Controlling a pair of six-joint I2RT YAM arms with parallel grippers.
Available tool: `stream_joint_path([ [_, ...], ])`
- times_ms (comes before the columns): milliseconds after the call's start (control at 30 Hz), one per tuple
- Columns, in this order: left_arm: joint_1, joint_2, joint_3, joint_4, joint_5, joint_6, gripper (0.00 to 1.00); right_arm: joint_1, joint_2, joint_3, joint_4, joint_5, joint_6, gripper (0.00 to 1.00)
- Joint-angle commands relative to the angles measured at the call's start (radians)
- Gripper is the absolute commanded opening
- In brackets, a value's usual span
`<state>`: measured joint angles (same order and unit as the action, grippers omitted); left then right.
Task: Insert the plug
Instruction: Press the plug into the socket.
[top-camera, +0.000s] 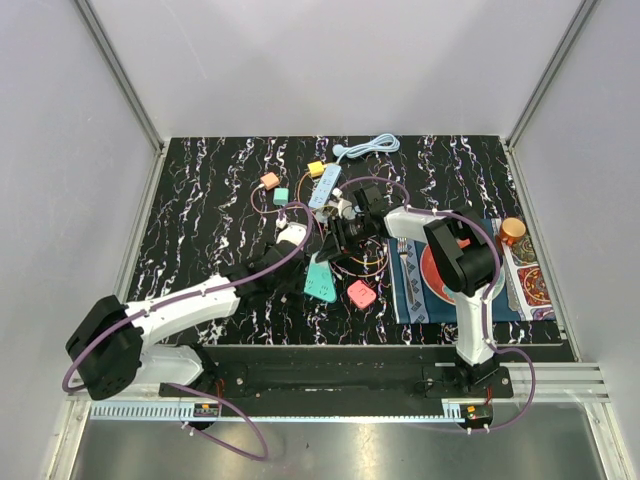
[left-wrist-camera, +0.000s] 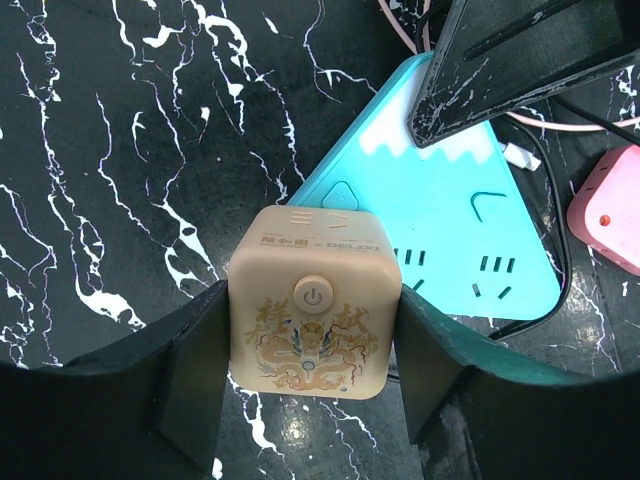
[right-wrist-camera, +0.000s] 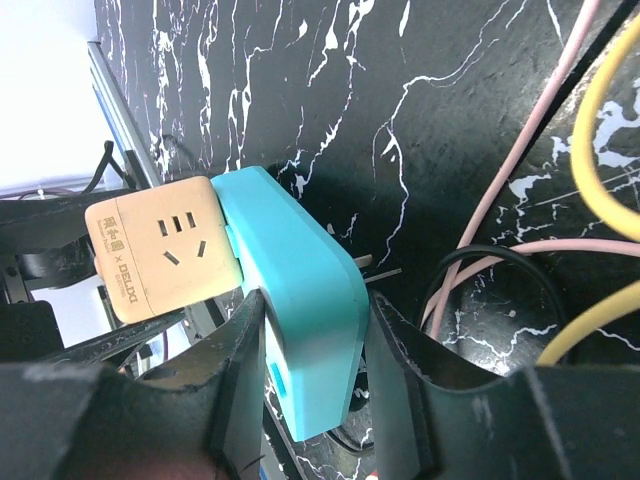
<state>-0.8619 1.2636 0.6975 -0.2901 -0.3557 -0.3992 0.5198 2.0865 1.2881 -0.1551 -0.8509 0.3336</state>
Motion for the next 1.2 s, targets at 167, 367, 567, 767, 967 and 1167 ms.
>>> stream_joint_path([
  [167,-0.048,0.071,-0.079,-0.037,0.193,-0.072,0.00,-0.007,-0.016,-0.024,-0.012,0.089,-0.039,0.00],
  [367,-0.052,0.109,-0.087,-0.035,0.239,-0.089,0.00,-0.020,-0.022,-0.026,-0.006,0.079,-0.019,0.00],
  [567,-0.054,0.108,-0.067,-0.058,0.228,-0.078,0.00,-0.024,-0.014,-0.016,0.014,0.064,0.002,0.00],
  [767,-0.051,0.125,0.003,-0.101,0.169,-0.075,0.00,-0.024,-0.046,-0.010,0.014,0.081,-0.007,0.28],
  [967,-0.048,0.190,0.048,-0.115,0.166,-0.076,0.00,-0.023,-0.066,0.022,-0.012,0.098,-0.013,0.61],
  [1167,-0.045,0.258,0.077,-0.158,0.159,-0.079,0.00,-0.023,-0.134,0.045,-0.054,0.148,-0.033,0.75],
])
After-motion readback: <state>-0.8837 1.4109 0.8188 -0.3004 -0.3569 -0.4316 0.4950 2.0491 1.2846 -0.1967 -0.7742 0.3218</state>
